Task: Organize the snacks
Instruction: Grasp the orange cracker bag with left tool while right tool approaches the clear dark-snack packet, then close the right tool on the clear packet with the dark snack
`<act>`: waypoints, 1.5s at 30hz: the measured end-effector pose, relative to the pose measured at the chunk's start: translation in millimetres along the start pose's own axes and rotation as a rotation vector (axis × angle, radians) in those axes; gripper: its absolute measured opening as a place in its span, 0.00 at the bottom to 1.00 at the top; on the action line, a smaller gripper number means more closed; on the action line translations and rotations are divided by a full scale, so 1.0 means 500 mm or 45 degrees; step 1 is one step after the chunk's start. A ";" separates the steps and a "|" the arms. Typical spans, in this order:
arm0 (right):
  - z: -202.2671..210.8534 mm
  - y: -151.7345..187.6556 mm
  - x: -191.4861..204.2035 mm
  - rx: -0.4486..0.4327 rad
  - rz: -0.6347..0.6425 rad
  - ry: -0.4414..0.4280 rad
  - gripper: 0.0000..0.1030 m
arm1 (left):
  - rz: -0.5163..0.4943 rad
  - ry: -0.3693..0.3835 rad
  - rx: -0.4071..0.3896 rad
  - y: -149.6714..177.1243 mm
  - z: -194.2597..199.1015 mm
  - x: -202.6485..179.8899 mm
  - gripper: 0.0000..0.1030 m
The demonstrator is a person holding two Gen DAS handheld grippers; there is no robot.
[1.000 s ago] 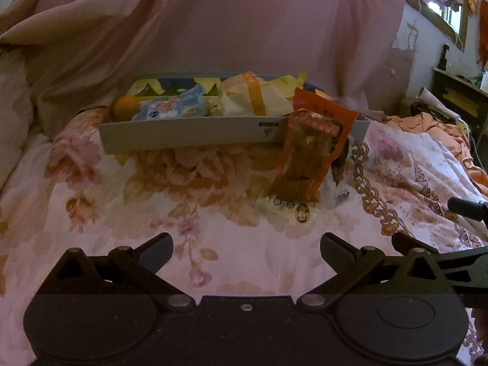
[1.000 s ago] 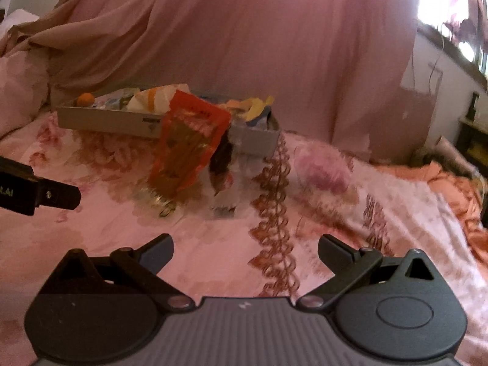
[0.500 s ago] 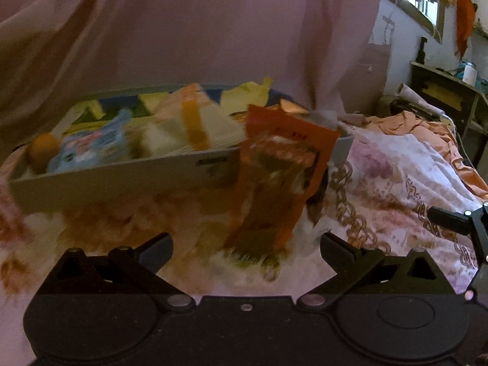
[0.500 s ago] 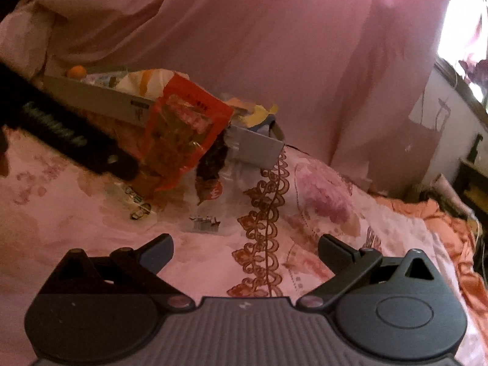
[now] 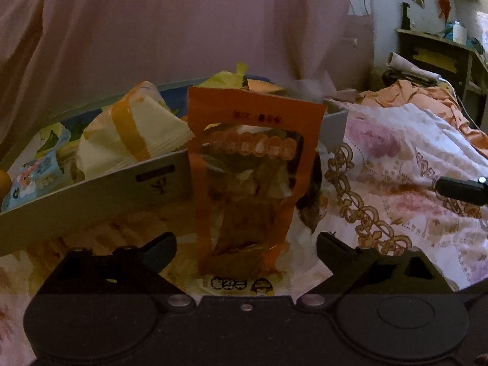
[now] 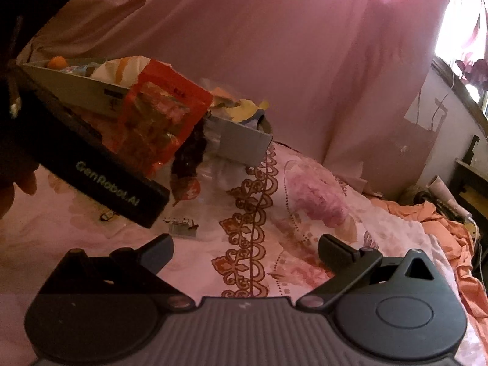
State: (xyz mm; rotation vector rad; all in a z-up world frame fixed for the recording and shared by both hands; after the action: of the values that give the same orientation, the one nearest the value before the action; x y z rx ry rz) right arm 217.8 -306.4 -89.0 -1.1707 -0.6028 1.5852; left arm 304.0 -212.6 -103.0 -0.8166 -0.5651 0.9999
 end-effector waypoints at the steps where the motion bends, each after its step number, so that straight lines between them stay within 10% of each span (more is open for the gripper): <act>1: -0.002 0.001 0.002 -0.001 0.000 -0.007 1.00 | -0.004 0.000 0.005 0.002 -0.001 0.002 0.89; 10: -0.024 -0.008 0.030 -0.009 0.009 -0.092 1.00 | 0.032 0.057 0.029 0.016 -0.018 0.019 0.58; 26: -0.068 -0.029 0.052 -0.013 -0.015 -0.168 0.98 | 0.057 0.086 0.013 0.040 0.020 0.044 0.51; 39: -0.118 -0.045 0.074 -0.020 0.035 -0.252 0.54 | -0.062 0.053 0.023 0.049 0.036 0.056 0.50; 45: -0.112 -0.042 0.076 -0.015 0.044 -0.267 0.53 | -0.089 0.045 0.034 0.063 0.058 0.052 0.49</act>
State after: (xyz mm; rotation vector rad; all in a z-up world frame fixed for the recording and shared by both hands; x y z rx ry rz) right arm 277.2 -273.5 -108.6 -1.0355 -0.7316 1.7492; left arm 278.3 -170.7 -110.3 -0.7844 -0.5452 0.9258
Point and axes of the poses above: each gripper's, at about its wrist camera, not at the fingertips, and z roughly against the way its jaws point, x to its left, y to its underside, the point moved 9 cm from there along -z, roughly the way its jaws point, and after that the axes turned 3 degrees about -y, right-handed, at the moved point
